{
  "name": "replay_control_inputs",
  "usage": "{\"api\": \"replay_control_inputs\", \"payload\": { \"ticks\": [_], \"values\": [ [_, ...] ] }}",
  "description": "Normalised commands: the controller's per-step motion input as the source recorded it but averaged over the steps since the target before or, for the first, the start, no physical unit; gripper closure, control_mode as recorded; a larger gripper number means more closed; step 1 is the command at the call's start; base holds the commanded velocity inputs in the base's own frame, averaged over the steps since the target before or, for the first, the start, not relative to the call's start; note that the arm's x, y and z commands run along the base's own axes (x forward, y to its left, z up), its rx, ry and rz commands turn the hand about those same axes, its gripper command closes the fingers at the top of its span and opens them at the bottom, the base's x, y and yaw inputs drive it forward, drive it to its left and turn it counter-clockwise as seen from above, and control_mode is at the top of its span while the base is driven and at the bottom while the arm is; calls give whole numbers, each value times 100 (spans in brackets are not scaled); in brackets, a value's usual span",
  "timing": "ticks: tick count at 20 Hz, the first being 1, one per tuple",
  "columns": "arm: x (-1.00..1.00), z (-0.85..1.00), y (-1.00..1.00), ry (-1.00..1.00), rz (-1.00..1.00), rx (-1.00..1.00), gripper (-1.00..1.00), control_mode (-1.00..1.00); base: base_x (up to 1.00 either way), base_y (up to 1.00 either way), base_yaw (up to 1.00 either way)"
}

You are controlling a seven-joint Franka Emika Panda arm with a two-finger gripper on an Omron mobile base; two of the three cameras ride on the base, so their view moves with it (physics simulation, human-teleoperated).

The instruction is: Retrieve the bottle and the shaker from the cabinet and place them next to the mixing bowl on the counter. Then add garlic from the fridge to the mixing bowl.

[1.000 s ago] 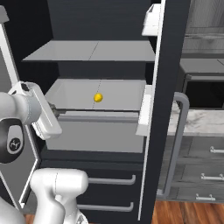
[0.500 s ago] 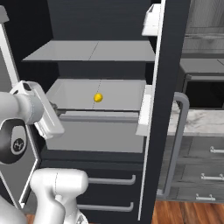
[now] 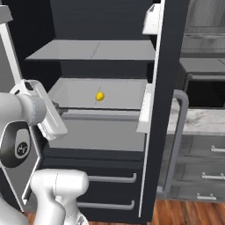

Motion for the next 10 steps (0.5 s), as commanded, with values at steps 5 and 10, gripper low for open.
{"api": "replay_control_inputs", "payload": {
  "ticks": [5,10],
  "values": [
    [0,0,0,0,0,0,100,100,-41,-19,5],
    [0,0,0,0,0,0,100,100,-36,-19,4]
  ]
}}
